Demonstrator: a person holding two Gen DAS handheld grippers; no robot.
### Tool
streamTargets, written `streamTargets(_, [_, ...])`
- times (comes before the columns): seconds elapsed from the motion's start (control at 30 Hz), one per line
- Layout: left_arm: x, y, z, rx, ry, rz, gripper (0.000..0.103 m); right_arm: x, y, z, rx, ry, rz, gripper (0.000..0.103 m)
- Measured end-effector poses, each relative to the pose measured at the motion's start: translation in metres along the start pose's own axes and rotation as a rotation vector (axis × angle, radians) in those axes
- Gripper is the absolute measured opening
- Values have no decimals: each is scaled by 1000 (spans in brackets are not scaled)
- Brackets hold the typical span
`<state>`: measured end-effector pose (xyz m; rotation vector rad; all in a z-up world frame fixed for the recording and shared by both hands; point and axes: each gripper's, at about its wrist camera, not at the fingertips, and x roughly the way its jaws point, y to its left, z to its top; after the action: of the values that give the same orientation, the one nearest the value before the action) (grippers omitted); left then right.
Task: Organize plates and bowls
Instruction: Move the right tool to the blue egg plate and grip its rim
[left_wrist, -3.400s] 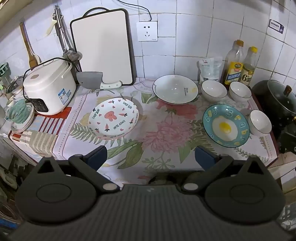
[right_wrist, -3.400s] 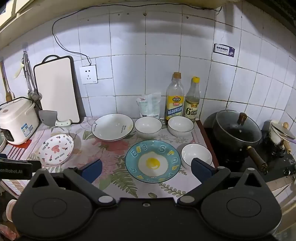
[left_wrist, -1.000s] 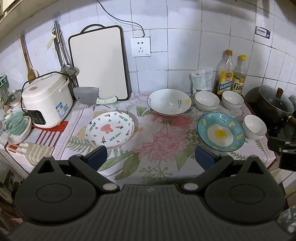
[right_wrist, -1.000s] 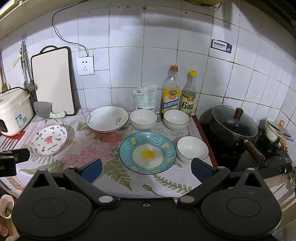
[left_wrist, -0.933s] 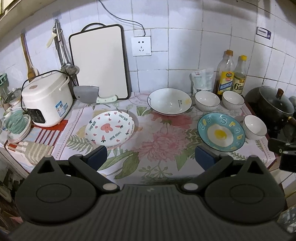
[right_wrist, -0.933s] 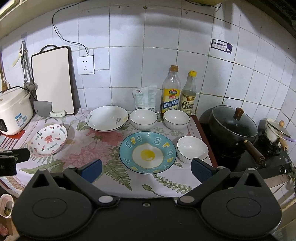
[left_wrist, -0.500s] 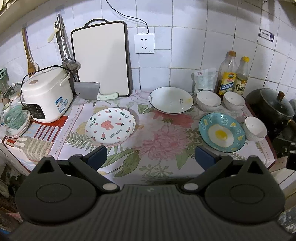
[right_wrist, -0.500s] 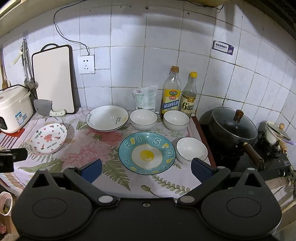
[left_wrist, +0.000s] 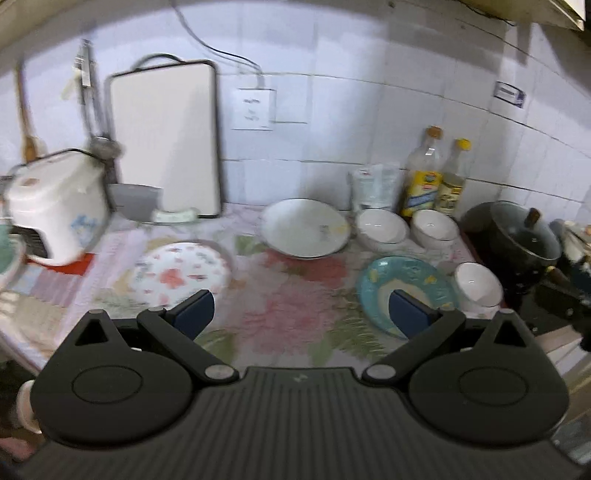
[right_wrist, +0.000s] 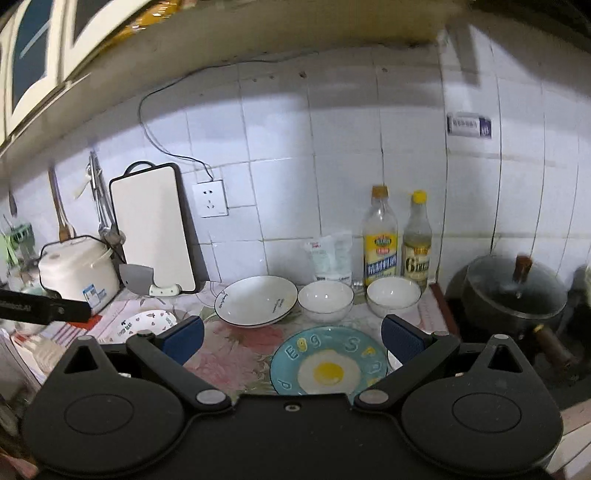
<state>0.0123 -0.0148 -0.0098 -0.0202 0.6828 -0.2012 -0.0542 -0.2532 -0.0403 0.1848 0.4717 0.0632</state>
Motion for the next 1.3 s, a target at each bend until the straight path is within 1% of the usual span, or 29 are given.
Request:
streamTargets(0.03, [10,-4,-2,2,-2,-16,102,7,-9,-3,27,15,16,103])
streamTargets(0.1, [30,-11,-6,-10,-9,-43,102,12,-22,-13,47,-30,92,103])
streamTargets(0.13, [39,-14,-8,-20,-8,-50,101,15,-26,-19,47,-43,116,103])
streamTargets(0.17, [50,-17,-9,-28,-3,-60,101,20,-29,-23,38,-37,121,103])
streamTargets(0.23, [72,-24,-11,-36,32,-81,100,29,-32,-33,20,-27,105,103])
streamTargets(0.33, [103,-33,-14,-64,76,-106,99,50,-44,-43,68,6,102,103])
streamTargets(0.47, [142,-43,-22,-78,95,-108,99,83,-56,-58,120,79,99,103])
streamTargets(0.6, [179,-49,-31,-98,111,-117,96,115,-66,-75,181,134,98,98])
streamTargets(0.73, [211,-57,-41,-101,123,-125,91,147,-81,-90,265,179,37,96])
streamTargets(0.77, [219,-59,-43,-100,124,-120,90,155,-85,-94,285,190,19,95])
streamTargets(0.8, [227,-60,-44,-94,128,-114,88,162,-89,-98,303,201,3,93])
streamTargets(0.83, [234,-63,-46,-87,133,-113,83,168,-94,-102,320,214,-10,92])
streamTargets(0.87, [242,-65,-48,-87,146,-114,79,174,-97,-105,332,223,-19,88])
streamTargets(0.9, [249,-66,-49,-91,160,-109,78,179,-102,-108,348,233,-31,82])
streamTargets(0.93, [257,-68,-50,-100,183,-108,72,184,-106,-112,372,247,-29,79])
streamTargets(0.97, [264,-69,-51,-113,210,-117,63,188,-110,-114,387,259,-19,73])
streamTargets(1.0, [269,-70,-52,-123,226,-133,60,193,-112,-117,393,268,-9,66])
streamTargets(1.03, [274,-71,-54,-120,233,-138,55,198,-114,-120,396,272,-9,64])
streamTargets(1.07, [278,-73,-55,-109,236,-132,49,200,-114,-121,399,272,-8,59])
streamTargets(1.1, [281,-74,-56,-102,240,-124,48,202,-115,-122,409,270,-3,53])
streamTargets(1.13, [283,-74,-56,-102,241,-122,43,203,-116,-124,423,268,-1,50])
streamTargets(1.17, [286,-74,-57,-109,244,-123,34,207,-118,-124,433,264,-2,45])
streamTargets(1.23, [292,-72,-57,-129,271,-122,26,209,-118,-124,430,252,-7,35])
streamTargets(1.27, [294,-70,-58,-143,283,-125,23,211,-119,-124,429,255,-10,24])
streamTargets(1.3, [297,-69,-58,-154,292,-130,21,213,-119,-124,431,255,-16,23])
